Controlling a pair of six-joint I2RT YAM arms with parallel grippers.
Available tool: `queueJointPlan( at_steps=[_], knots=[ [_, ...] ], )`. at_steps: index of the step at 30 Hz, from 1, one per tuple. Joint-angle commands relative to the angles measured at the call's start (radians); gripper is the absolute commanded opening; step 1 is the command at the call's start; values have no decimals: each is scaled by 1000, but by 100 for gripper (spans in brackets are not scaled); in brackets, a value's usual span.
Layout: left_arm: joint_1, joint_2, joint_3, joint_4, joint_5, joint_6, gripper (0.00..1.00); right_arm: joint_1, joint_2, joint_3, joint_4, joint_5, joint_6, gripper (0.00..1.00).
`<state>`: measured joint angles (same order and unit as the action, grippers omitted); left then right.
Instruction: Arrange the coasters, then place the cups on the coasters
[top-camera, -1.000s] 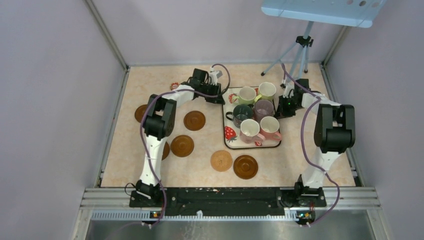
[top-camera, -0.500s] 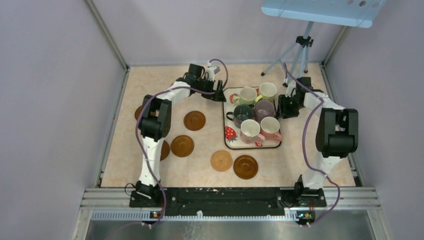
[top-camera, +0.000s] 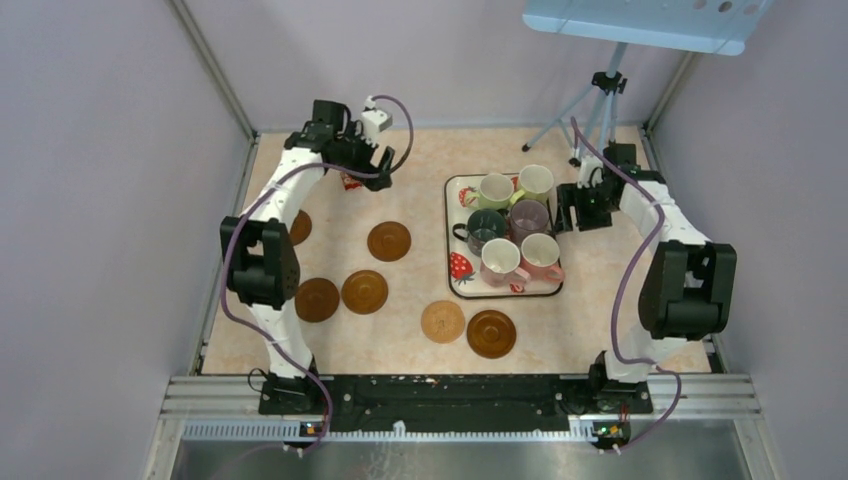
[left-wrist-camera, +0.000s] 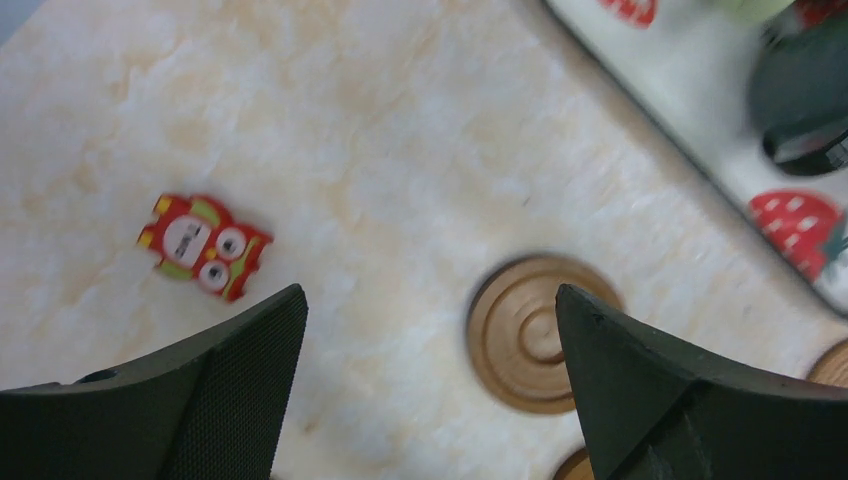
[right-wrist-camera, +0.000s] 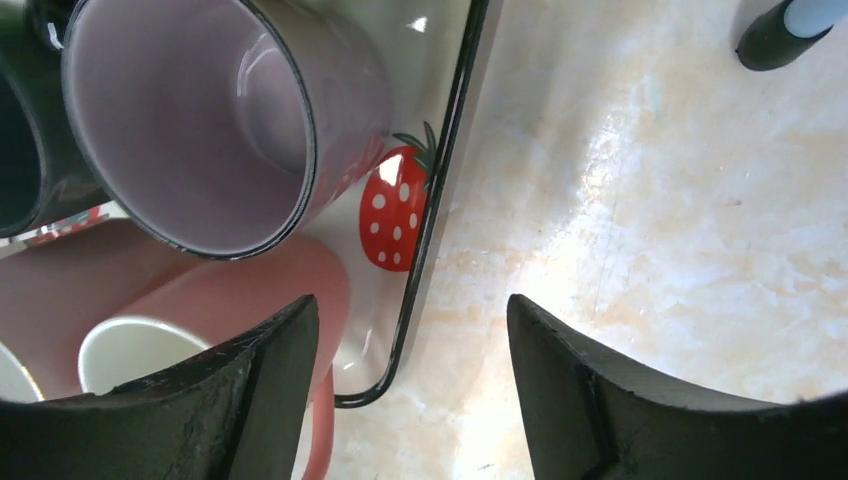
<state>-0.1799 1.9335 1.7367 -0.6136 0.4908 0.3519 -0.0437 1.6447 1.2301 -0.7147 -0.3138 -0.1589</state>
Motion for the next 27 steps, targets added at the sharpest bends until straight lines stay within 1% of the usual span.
queueJointPlan(
  at_steps=[1,3,7,9,12,15,21,23,27],
  knots=[
    [40,-46,-81,-218,-113,289,99,-23,-59,72,-114,-82,-90,72],
    [42,-60,-128,-252,-119,354,99,-24,-74,89,-136,-97,-104,79],
    [39,-68,-223,-193,-101,381,99,-27,-85,130,-178,-123,-148,81],
    [27,-59,-264,-137,-101,377,98,-35,-76,149,-195,-148,-154,81],
    [-10,-28,-298,-68,-143,383,92,-44,-61,181,-226,-185,-155,82],
    [-36,4,-309,-4,-169,379,87,-46,-55,207,-240,-183,-159,82],
    [-97,42,-333,95,-222,394,81,-63,-49,252,-245,-177,-153,83],
    [-116,54,-335,126,-241,392,78,-66,-46,263,-247,-176,-153,83],
    [-150,114,-302,146,-283,385,69,-70,-42,272,-246,-168,-151,83]
  ],
)
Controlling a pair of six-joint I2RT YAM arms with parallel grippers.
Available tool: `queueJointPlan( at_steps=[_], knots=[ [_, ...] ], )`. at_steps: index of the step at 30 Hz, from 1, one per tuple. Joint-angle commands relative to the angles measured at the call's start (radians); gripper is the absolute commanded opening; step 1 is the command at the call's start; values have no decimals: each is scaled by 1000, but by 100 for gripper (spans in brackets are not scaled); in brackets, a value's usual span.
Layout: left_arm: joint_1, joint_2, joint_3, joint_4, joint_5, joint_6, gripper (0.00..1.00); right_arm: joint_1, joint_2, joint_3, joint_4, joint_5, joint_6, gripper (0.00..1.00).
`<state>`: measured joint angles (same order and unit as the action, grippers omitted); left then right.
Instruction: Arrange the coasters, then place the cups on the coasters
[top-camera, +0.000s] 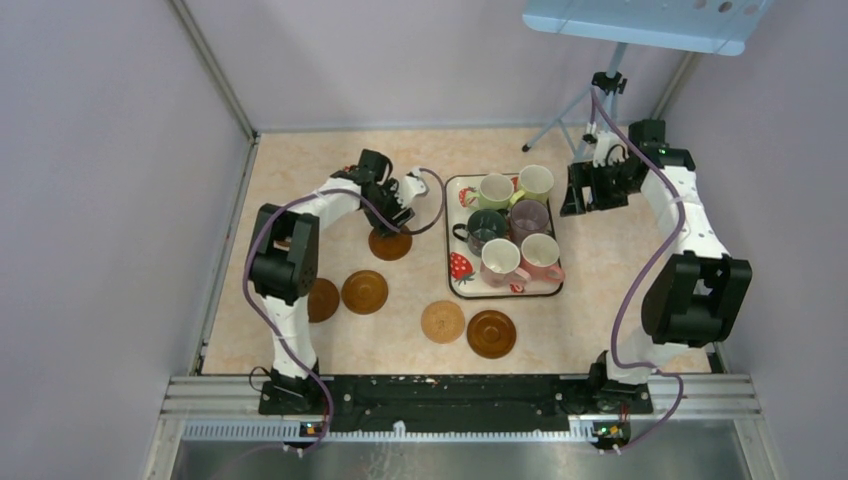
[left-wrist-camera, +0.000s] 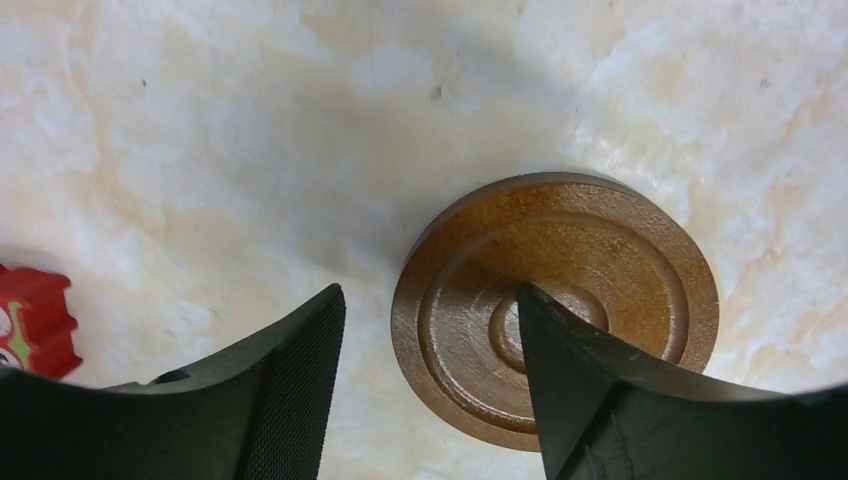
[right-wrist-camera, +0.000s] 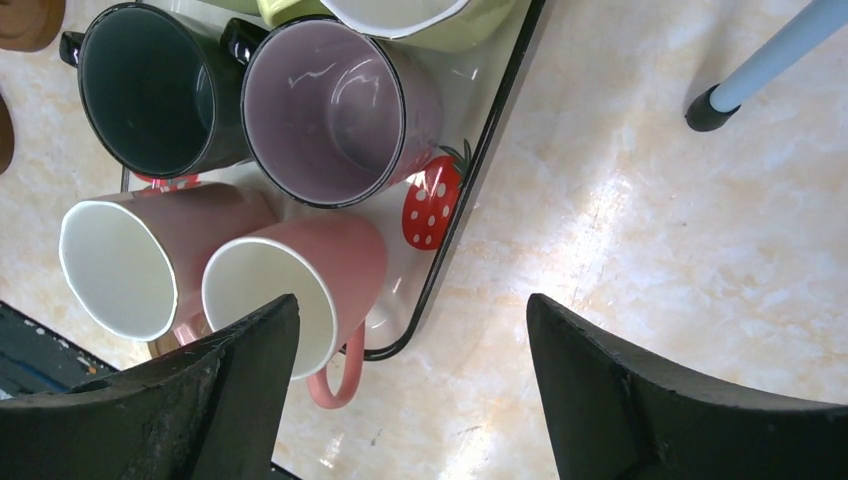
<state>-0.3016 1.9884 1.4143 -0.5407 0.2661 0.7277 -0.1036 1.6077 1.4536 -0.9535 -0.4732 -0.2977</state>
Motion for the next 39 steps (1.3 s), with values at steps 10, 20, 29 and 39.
queueJointPlan(
  at_steps=[10,20,29,39],
  knots=[
    [-40,210,234,67,-19,-65,53,-13,15,67,2,-5,-12,83],
    [-57,223,268,42,41,-103,62,-13,11,51,8,-12,-9,83],
    [-34,125,396,-61,54,-201,77,-13,21,75,12,-17,-12,83],
    [329,-47,317,-211,127,-296,86,-13,34,73,71,-80,13,83]
  ],
)
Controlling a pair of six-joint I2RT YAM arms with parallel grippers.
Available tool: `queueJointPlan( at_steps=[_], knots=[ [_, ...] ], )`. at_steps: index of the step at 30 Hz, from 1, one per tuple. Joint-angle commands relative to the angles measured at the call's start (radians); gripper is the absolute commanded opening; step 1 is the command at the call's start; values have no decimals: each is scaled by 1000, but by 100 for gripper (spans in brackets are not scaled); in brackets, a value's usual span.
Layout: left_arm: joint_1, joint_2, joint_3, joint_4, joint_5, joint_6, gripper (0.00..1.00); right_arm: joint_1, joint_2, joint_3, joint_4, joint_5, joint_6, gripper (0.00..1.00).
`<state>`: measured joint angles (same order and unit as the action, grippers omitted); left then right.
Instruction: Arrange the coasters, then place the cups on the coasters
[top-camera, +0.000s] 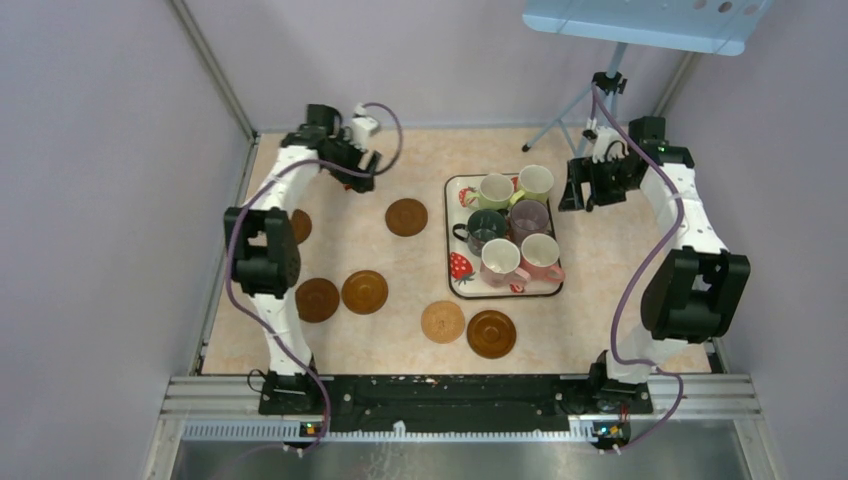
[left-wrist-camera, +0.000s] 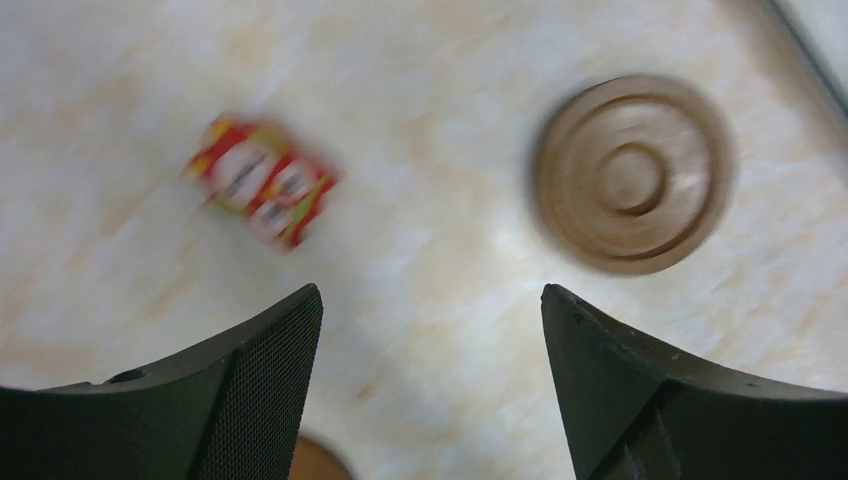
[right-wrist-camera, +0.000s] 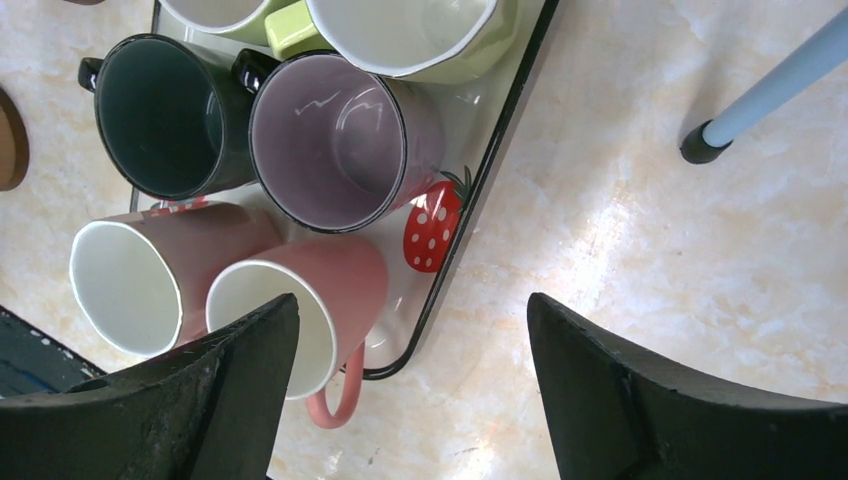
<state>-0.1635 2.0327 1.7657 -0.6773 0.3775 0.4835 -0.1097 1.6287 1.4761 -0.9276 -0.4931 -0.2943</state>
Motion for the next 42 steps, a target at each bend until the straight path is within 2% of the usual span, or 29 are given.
queueJointPlan(
  at_steps=[1,6,11,21,28,32,39,42],
  knots=[
    [247,-95,-41,-79,15,-59,86,-7,11,42,61,-66,27,83],
    [444,-78,-62,-62,-55,-91,85,-7,9,19,103,-78,55,85],
    [515,-17,-70,-53,-96,-85,81,-7,26,40,87,-86,34,85],
    [521,22,-166,10,-89,-27,76,-7,33,57,90,-41,26,85],
    [521,37,-213,53,-137,14,73,-7,39,73,84,-25,11,85],
    [518,48,-219,53,-124,29,66,-7,41,69,85,-20,12,85],
    [455,54,-224,57,-77,25,45,-7,43,67,86,-15,15,85],
    [412,57,-225,63,-69,4,42,-7,42,66,84,-15,17,85]
  ],
)
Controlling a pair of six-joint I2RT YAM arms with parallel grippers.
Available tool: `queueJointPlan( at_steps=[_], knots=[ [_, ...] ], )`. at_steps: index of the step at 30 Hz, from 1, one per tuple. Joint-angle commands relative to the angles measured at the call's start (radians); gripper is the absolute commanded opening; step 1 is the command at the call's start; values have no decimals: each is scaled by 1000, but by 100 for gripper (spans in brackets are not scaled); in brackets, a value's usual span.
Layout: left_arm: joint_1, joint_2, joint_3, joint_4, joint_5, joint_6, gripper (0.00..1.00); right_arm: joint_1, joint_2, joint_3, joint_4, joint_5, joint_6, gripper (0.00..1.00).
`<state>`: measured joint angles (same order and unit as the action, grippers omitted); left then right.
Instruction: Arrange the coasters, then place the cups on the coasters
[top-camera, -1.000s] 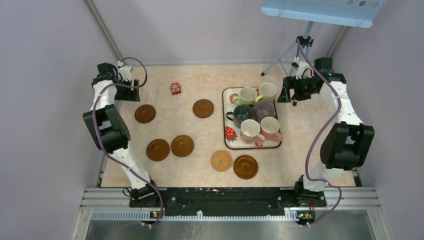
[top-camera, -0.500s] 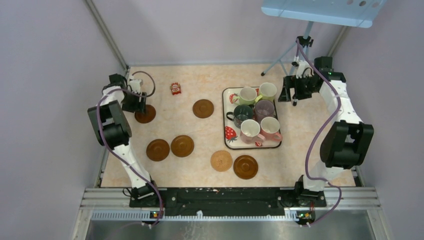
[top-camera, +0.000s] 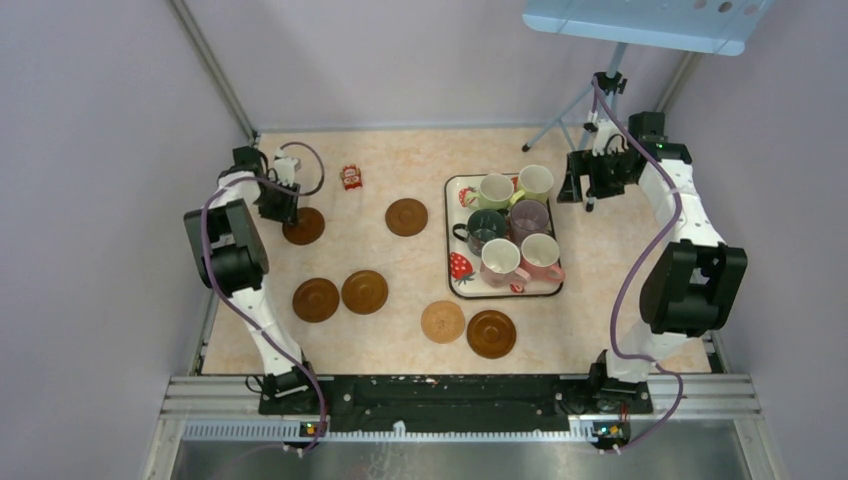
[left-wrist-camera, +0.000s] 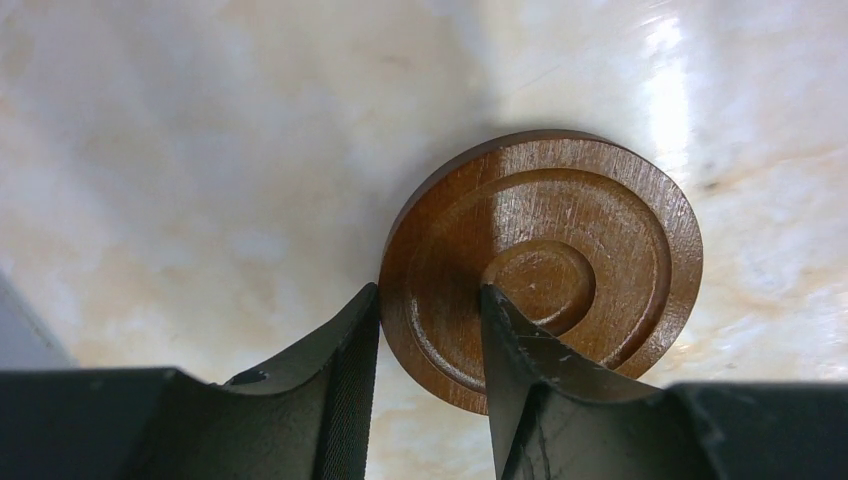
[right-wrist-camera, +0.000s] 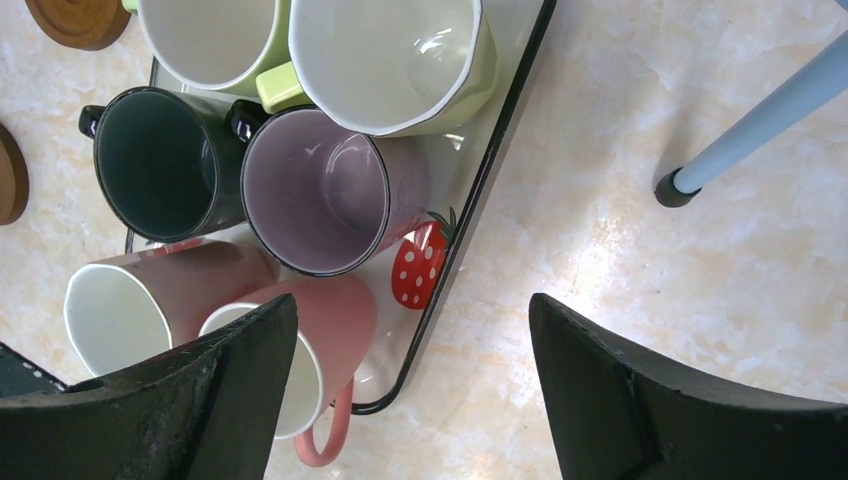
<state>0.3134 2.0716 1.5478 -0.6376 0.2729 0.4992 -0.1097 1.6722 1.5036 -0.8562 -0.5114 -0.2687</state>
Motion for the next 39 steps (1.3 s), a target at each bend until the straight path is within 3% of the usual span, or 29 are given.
queueJointPlan(
  at_steps=[1,12,28,34,39],
  knots=[
    [-78,20,-8,25,39,-18,42,-7,-1,38,14,4,-8,85],
    [-208,55,-25,55,53,-83,41,-7,-3,35,16,5,-3,85],
    [-258,64,-16,47,65,-120,44,-6,-4,26,17,-10,-1,85],
    [-257,47,4,40,75,-140,59,-7,-6,29,18,-14,2,85],
    [-244,47,112,-6,150,-179,70,-7,6,37,19,-19,5,85]
  ],
)
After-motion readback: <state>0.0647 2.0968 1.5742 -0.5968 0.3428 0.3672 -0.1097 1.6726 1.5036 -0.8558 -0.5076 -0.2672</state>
